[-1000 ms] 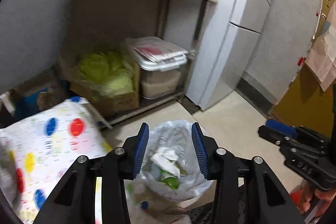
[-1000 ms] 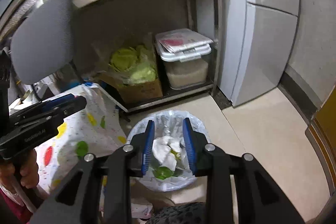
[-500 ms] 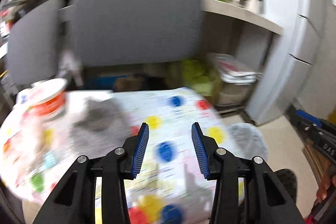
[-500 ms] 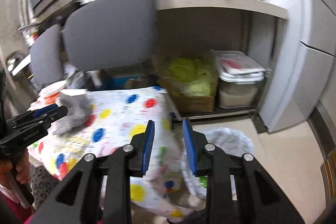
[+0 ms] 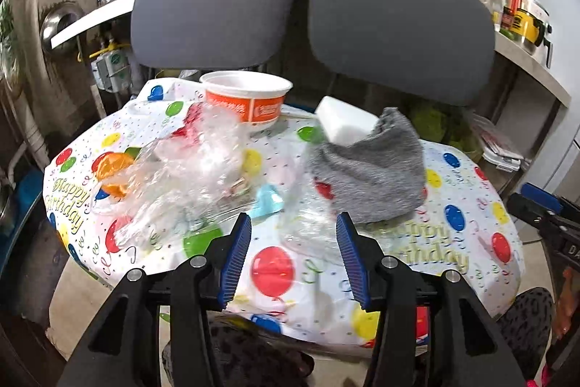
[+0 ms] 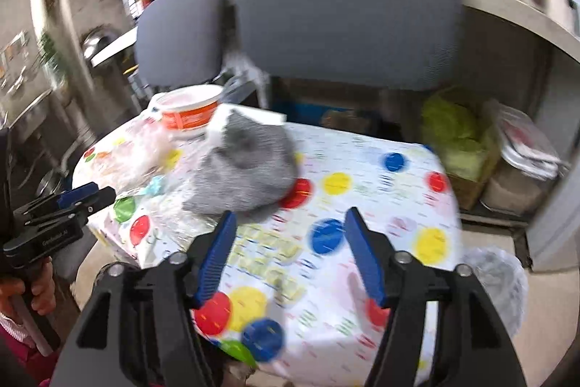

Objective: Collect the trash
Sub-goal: 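Grasp the grey knit glove with the right tool while the left tool approaches the white sponge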

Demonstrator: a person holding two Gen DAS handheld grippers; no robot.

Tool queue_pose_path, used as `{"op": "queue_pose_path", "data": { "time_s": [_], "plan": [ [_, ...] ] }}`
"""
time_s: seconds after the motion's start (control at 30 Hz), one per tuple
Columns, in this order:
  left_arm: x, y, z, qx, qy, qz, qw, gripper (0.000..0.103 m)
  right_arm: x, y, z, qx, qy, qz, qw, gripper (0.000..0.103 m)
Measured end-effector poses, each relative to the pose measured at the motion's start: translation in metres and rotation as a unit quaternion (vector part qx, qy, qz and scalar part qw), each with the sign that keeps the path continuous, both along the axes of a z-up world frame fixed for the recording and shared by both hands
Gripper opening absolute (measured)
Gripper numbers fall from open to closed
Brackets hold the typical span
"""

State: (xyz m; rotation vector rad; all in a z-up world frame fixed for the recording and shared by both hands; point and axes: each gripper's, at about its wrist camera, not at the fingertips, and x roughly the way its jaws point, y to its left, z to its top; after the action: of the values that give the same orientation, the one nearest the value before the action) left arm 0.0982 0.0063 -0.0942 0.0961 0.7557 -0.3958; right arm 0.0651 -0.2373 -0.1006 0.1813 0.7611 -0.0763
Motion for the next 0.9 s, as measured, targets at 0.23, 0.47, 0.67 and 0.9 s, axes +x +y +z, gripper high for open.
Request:
{"op": "queue_pose_path", "data": {
  "time_s": [0.23,0.47,0.67,0.9],
  "plan": [
    [0.022,0.003,-0.015,-0.004,0.004,0.013,0.9999,0.061,0.055,0.02,-0.025,-0.01,0.015,0.045,0.999,0.078],
    [0.045,-0.009,-0.025,-0.002,0.006,0.011,0.9999,0.061,0.096,0.015,-0.051,-0.006,0.036,0.062,0.997,0.086],
    [0.061,-0.02,-0.029,-0.001,0.008,0.005,1.0,0.061,0.119,0.014,-0.068,-0.011,0.054,0.071,0.996,0.086],
    [0.06,-0.029,-0.026,0.002,0.01,-0.004,0.9999,0.061,0.109,0.02,-0.062,-0.021,0.056,0.082,0.995,0.049]
  ]
}}
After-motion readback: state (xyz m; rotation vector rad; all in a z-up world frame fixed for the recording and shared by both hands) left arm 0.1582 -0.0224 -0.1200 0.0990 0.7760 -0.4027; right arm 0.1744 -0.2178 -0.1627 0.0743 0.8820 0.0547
